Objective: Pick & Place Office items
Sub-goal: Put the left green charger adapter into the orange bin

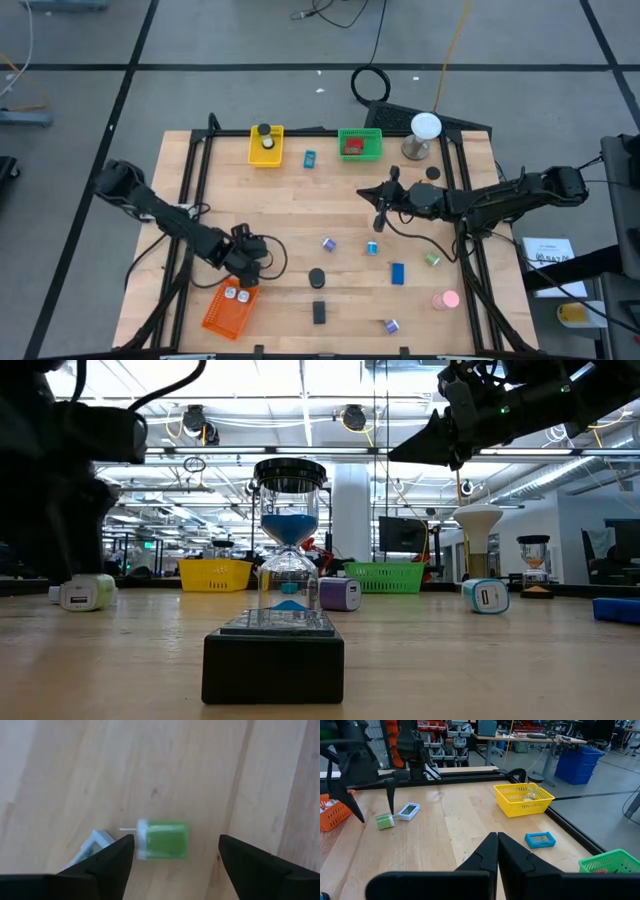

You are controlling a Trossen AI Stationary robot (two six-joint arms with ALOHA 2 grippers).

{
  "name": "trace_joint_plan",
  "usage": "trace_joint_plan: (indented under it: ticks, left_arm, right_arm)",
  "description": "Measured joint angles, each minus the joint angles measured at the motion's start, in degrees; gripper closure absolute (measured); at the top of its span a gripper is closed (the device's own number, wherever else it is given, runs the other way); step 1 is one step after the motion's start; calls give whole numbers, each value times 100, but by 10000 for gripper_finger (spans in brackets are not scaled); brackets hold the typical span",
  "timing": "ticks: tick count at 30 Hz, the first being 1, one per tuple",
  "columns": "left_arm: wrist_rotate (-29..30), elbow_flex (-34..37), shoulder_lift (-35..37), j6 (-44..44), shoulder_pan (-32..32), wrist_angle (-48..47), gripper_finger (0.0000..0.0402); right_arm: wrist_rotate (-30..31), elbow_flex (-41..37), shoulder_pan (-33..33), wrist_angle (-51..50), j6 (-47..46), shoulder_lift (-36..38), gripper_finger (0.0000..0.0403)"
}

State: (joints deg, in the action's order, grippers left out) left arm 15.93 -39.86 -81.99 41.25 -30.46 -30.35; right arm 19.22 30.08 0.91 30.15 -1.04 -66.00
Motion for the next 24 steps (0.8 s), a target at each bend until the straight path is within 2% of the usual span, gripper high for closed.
trace_joint_plan:
  ticks: [12,15,20,24]
  left_arm:
    - [115,1,-204,-92,39,17,232]
    - [132,2,-182,-235,144,19,248]
    - [680,2,-118,-614,359,38,245]
    - [1663,2,-119,-1106,509,28,242]
  right_arm:
    - [0,5,0,-2,0,0,401]
    - [0,5,0,-2,0,0,402]
    - [0,5,0,-2,0,0,401]
    - [0,5,0,-2,2,0,402]
